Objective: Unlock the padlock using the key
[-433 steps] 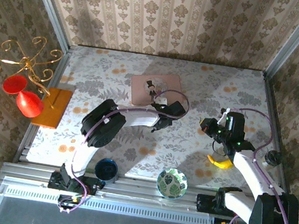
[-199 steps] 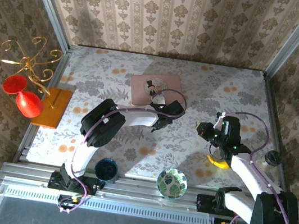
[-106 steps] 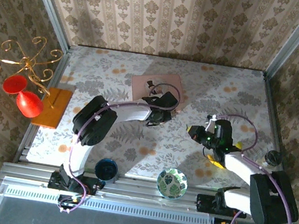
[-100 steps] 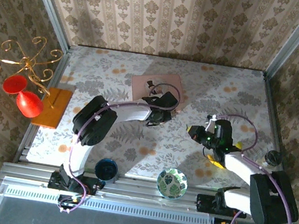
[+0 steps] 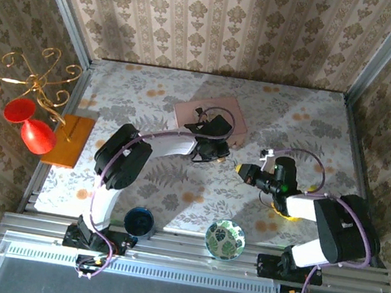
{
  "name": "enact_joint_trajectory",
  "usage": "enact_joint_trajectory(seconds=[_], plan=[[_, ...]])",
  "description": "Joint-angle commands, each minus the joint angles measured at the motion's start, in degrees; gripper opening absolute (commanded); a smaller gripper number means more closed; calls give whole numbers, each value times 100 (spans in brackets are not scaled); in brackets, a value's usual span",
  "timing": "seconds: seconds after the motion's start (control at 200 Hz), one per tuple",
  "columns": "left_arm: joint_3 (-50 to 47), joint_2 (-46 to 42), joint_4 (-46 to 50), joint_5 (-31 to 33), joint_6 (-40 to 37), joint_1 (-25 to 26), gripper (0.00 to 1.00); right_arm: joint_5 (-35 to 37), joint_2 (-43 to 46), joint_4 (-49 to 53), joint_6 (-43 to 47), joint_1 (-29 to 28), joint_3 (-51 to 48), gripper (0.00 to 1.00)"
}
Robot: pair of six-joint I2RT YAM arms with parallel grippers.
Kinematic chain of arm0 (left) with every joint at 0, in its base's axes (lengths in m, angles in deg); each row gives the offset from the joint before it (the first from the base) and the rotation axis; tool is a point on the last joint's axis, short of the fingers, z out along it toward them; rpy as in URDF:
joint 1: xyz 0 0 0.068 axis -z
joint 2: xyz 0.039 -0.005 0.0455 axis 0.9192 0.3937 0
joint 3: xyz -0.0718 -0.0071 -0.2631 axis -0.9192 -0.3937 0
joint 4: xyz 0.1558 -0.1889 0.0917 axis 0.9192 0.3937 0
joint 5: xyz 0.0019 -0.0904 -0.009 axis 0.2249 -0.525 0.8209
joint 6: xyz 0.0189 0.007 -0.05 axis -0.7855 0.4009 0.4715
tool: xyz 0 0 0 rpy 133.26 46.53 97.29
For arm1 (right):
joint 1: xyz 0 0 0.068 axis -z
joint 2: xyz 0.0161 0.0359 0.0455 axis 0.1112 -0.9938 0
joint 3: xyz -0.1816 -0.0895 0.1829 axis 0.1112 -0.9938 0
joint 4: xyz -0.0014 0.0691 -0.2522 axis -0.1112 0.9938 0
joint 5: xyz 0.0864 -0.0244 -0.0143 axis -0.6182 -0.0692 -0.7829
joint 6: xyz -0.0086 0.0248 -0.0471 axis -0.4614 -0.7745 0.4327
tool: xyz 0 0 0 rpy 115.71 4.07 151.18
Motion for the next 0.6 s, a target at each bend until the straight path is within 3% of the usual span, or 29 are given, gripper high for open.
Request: enact_joint_trajectory(seconds=[0.0,0.595], plan=[[65,-237,-504,-152,171,-65,1,-300,-218,-677,42,-74,-41,0],[-98,-179,-988,-348,470,-117,0,-422,-1033,-1366,-123,-159,97,0]])
